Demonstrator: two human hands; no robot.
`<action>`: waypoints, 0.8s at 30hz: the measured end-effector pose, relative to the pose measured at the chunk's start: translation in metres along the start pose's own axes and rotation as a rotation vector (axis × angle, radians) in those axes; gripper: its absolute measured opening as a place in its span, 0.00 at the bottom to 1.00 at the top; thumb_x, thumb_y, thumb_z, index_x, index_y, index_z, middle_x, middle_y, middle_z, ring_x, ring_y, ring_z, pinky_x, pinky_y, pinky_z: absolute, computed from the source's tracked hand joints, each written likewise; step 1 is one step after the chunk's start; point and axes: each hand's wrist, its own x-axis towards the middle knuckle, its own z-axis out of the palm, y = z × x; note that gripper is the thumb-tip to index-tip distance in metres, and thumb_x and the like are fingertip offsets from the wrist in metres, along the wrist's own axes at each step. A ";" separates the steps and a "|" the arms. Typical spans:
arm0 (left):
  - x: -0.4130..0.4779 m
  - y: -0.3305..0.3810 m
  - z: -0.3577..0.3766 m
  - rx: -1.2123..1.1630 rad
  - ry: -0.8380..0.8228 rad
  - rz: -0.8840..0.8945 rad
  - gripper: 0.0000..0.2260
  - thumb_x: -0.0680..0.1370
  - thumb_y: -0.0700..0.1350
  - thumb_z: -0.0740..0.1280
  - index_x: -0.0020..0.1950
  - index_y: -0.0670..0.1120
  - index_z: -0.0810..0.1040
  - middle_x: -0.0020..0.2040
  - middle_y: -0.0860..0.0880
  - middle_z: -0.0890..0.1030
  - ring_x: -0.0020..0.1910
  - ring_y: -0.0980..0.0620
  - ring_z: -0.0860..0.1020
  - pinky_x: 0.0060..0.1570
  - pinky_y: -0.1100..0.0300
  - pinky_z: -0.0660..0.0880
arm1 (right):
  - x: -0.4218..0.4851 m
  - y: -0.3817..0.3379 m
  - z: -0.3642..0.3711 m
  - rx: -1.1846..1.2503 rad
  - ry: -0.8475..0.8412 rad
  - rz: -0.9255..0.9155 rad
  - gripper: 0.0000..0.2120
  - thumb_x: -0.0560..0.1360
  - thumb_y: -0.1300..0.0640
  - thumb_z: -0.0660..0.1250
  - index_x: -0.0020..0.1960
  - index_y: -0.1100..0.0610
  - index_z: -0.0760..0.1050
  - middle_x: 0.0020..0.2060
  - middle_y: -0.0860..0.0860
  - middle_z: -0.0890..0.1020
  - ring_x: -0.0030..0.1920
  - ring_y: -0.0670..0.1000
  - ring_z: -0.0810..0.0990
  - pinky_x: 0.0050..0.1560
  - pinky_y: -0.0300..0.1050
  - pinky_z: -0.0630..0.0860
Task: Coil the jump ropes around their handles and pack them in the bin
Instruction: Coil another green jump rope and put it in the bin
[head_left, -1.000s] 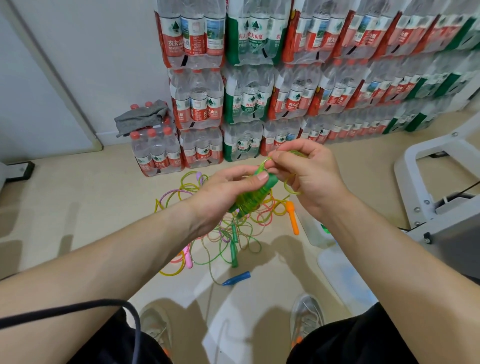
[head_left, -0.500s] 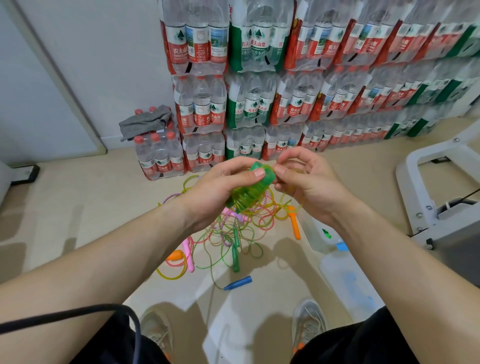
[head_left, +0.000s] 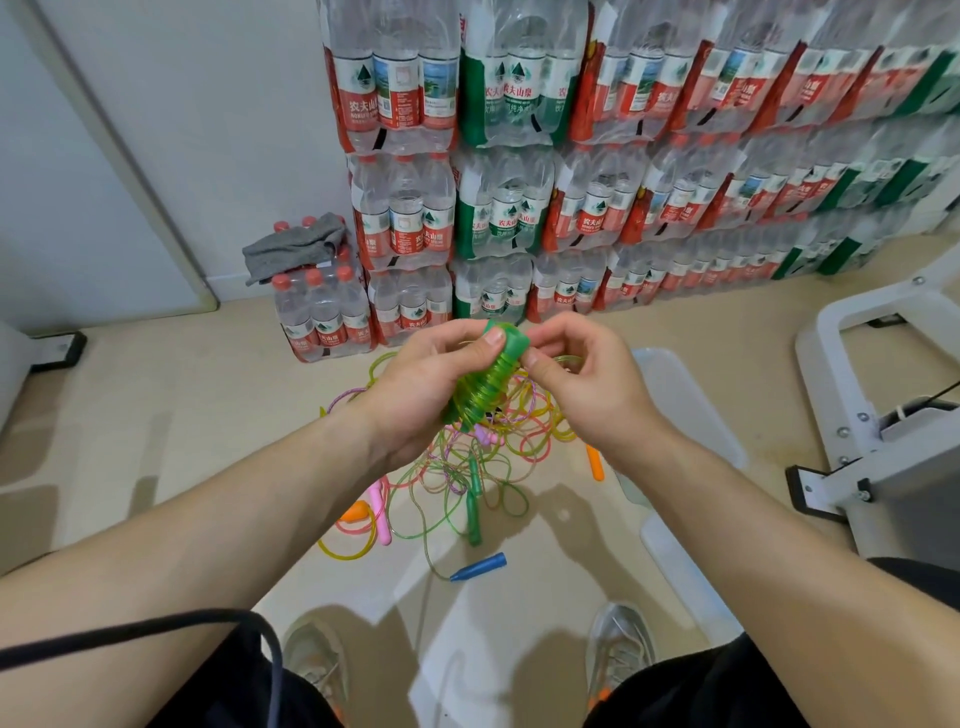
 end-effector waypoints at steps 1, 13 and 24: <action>0.000 -0.001 0.000 -0.001 0.021 -0.002 0.11 0.78 0.44 0.67 0.57 0.39 0.80 0.44 0.46 0.84 0.41 0.53 0.82 0.39 0.62 0.77 | -0.001 0.002 0.003 -0.006 0.014 0.001 0.04 0.74 0.57 0.70 0.46 0.50 0.80 0.37 0.44 0.82 0.43 0.47 0.80 0.48 0.52 0.79; 0.007 -0.016 0.001 0.093 0.241 -0.022 0.07 0.80 0.45 0.68 0.48 0.45 0.85 0.43 0.44 0.82 0.40 0.49 0.79 0.44 0.51 0.77 | -0.010 0.006 0.023 -0.223 0.152 -0.011 0.12 0.77 0.64 0.69 0.42 0.47 0.77 0.35 0.43 0.80 0.40 0.38 0.78 0.38 0.28 0.69; 0.013 -0.014 0.004 0.309 0.187 0.073 0.09 0.80 0.45 0.68 0.57 0.42 0.81 0.46 0.47 0.83 0.44 0.54 0.80 0.42 0.60 0.76 | 0.003 -0.001 0.004 -0.038 -0.070 0.202 0.10 0.79 0.65 0.63 0.49 0.51 0.76 0.41 0.53 0.81 0.34 0.52 0.85 0.39 0.52 0.83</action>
